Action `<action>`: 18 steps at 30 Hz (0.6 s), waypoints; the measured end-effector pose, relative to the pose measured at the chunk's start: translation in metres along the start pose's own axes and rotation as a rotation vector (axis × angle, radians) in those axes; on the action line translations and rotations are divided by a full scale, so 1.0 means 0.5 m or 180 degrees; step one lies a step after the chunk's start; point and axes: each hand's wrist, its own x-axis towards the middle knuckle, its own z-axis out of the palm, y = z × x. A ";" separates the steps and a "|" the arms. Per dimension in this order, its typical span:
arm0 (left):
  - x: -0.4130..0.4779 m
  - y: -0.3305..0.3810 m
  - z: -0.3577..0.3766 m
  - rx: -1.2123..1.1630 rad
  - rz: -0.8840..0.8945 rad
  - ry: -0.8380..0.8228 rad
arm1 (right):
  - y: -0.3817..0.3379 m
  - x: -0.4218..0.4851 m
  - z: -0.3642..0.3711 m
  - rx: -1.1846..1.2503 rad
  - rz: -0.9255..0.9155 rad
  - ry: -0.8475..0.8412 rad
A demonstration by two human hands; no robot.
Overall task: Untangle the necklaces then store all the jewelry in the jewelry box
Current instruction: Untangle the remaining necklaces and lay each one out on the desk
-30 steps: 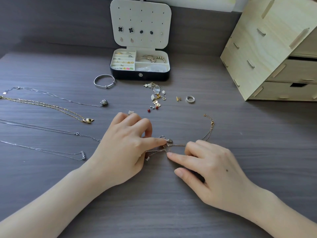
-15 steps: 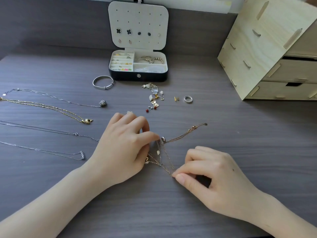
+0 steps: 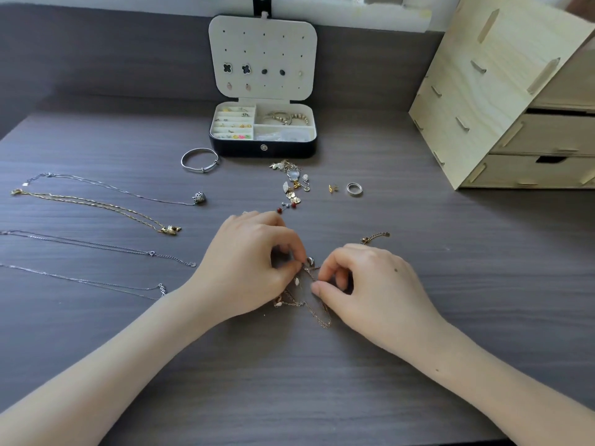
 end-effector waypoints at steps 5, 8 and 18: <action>0.010 -0.008 -0.009 0.0084 -0.0183 0.0002 | 0.014 -0.024 -0.027 -0.0184 0.0119 -0.0172; 0.010 -0.004 -0.013 0.0156 -0.0154 -0.0048 | 0.024 -0.032 -0.041 -0.0234 0.0146 -0.0275; 0.021 0.013 -0.009 0.0429 0.0370 -0.0053 | -0.001 0.000 -0.025 -0.0271 0.0092 -0.0189</action>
